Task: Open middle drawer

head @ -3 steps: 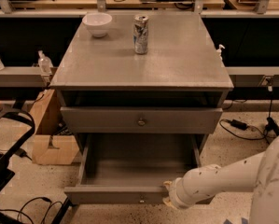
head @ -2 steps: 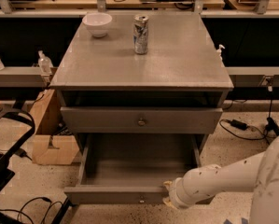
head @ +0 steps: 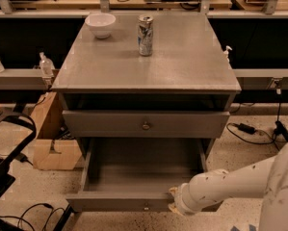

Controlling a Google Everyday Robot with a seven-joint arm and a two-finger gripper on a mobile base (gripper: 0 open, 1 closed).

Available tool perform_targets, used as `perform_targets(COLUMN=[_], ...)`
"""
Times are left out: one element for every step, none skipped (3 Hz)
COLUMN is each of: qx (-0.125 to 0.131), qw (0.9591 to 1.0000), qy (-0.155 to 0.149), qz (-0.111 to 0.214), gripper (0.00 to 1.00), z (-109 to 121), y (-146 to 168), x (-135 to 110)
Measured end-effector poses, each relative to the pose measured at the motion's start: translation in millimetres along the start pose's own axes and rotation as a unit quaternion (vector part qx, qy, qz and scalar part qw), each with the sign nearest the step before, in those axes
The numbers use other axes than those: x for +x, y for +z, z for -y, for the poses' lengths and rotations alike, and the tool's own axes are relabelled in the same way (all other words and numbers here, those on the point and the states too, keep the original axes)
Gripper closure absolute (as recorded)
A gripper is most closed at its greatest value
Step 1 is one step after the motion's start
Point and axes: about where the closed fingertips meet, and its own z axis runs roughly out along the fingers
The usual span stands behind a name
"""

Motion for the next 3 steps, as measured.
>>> perform_targets(qx=[0.0, 0.0, 0.0], qw=[1.0, 1.0, 1.0], qy=[0.0, 0.0, 0.0], qz=[0.0, 0.0, 0.0], gripper=[1.0, 1.0, 1.0], z=[0.2, 0.5, 0.8], y=[-1.0, -1.0, -0.9], x=[-0.4, -0.4, -0.4])
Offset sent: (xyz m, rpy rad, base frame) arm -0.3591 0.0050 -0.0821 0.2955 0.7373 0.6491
